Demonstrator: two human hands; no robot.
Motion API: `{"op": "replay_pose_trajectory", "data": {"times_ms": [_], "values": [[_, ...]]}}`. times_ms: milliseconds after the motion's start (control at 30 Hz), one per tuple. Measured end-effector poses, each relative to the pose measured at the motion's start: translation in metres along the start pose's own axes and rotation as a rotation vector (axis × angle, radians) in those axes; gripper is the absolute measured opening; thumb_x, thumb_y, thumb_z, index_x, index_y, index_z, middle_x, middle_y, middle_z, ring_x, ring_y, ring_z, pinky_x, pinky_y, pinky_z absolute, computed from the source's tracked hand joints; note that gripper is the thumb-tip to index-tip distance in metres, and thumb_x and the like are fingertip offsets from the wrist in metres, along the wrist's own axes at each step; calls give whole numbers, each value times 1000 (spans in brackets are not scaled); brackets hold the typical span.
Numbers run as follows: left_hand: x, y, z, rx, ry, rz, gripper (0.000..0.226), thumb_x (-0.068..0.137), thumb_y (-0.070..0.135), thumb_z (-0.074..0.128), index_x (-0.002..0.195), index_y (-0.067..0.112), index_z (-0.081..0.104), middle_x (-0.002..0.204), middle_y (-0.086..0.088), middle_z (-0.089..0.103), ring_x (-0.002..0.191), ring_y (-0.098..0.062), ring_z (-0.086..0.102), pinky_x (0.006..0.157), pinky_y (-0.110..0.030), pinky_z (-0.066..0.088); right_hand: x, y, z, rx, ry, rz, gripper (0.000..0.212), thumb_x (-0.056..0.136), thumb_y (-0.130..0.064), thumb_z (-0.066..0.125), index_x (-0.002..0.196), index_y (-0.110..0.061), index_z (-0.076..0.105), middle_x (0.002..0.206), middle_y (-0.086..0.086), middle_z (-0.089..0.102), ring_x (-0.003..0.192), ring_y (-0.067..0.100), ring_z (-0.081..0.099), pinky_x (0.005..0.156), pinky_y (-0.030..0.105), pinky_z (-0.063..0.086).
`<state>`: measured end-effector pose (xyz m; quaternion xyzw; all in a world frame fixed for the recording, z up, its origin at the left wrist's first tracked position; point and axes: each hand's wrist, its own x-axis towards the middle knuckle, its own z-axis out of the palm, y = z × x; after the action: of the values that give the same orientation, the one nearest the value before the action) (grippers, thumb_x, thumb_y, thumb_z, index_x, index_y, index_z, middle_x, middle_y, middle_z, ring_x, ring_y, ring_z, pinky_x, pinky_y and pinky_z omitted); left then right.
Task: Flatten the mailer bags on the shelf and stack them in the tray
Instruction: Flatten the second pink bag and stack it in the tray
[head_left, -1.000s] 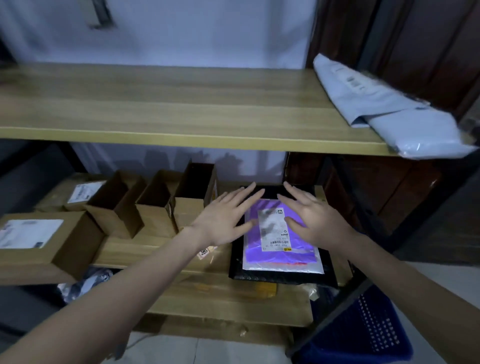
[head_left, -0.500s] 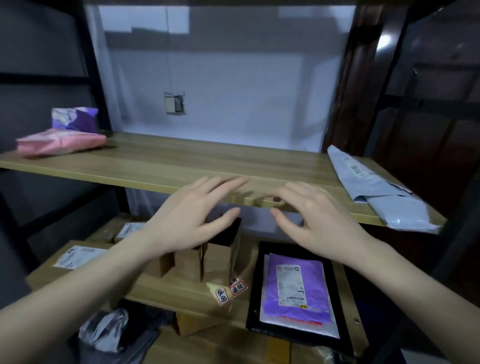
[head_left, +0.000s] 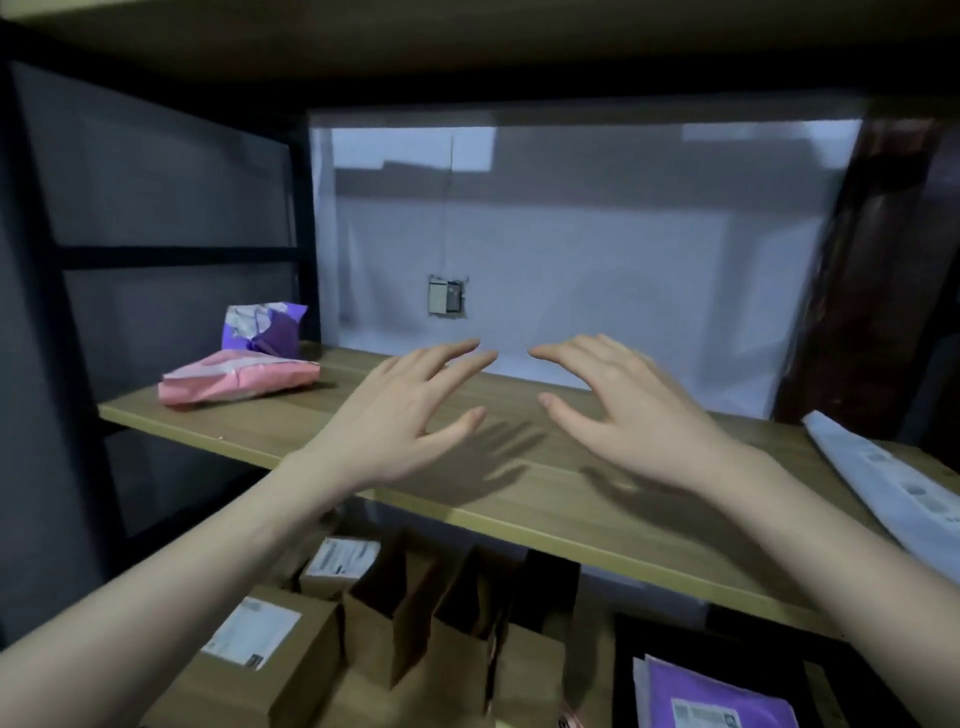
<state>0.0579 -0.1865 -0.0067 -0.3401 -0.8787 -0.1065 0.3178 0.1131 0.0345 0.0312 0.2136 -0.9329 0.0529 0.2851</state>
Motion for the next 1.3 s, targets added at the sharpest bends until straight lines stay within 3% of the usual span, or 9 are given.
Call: {"op": "replay_pose_trajectory", "data": {"times_ms": [233, 367, 567, 667, 867, 933, 1067, 1200, 1300], "values": [[-1, -116, -4, 100, -11, -153, 65, 81, 57, 32, 141, 32, 35, 147, 8, 38, 132, -13, 37, 103, -38, 34, 98, -23, 56, 2, -65, -130, 45, 93, -40, 43, 136, -26, 41, 133, -8, 49, 126, 13, 40, 103, 37, 35], [-10, -167, -7, 178, -36, -237, 54, 86, 42, 56, 136, 28, 43, 140, 6, 45, 128, -17, 42, 99, -35, 35, 143, -41, 84, 14, -86, -189, 45, 93, -39, 43, 136, -25, 42, 134, -5, 49, 126, 16, 41, 104, 37, 34], [-27, -219, -8, 314, -114, -441, 68, 70, 72, 44, 126, 34, 46, 123, 11, 51, 116, -17, 46, 87, -31, 33, 183, -61, 115, 20, -110, -248, 43, 93, -39, 43, 133, -25, 43, 129, -3, 50, 122, 17, 43, 102, 37, 36], [-30, -231, -4, 333, -124, -467, 55, 77, 58, 58, 126, 35, 48, 121, 10, 53, 113, -18, 47, 80, -31, 36, 194, -66, 127, 19, -110, -271, 41, 93, -38, 44, 133, -25, 44, 128, -2, 50, 122, 18, 44, 100, 38, 37], [-22, -230, -5, 252, 60, -492, 21, 84, 47, 59, 102, 36, 62, 99, 10, 66, 93, -22, 61, 66, -31, 44, 197, -61, 136, 45, -102, -248, 42, 94, -36, 43, 134, -26, 42, 127, -4, 49, 122, 15, 43, 100, 34, 36], [-14, -224, -7, 118, 148, -537, 13, 83, 42, 61, 95, 36, 63, 88, 7, 67, 84, -26, 61, 64, -31, 43, 195, -54, 135, 59, -101, -210, 43, 94, -36, 42, 135, -25, 39, 129, -4, 47, 123, 15, 42, 100, 33, 35], [14, -204, -11, -515, 263, -621, 9, 85, 30, 67, 90, 25, 64, 82, 13, 67, 71, 0, 62, 66, -21, 47, 189, -35, 130, 207, -99, -62, 46, 94, -43, 42, 136, -25, 36, 132, -5, 47, 124, 13, 44, 101, 33, 38], [41, -173, -2, -1077, 201, -668, 8, 90, 14, 60, 93, 7, 57, 63, 4, 65, 49, 0, 57, 50, -12, 46, 184, -14, 126, 527, -134, 170, 44, 91, -55, 40, 128, -32, 39, 114, -6, 61, 108, 14, 58, 96, 34, 43], [55, -154, 14, -1197, 73, -670, 5, 92, 17, 57, 89, 13, 55, 62, 7, 61, 51, -3, 53, 51, -14, 43, 174, -2, 121, 810, -114, 259, 27, 92, -50, 42, 110, -34, 53, 99, -12, 66, 93, 11, 64, 88, 34, 50]]}}
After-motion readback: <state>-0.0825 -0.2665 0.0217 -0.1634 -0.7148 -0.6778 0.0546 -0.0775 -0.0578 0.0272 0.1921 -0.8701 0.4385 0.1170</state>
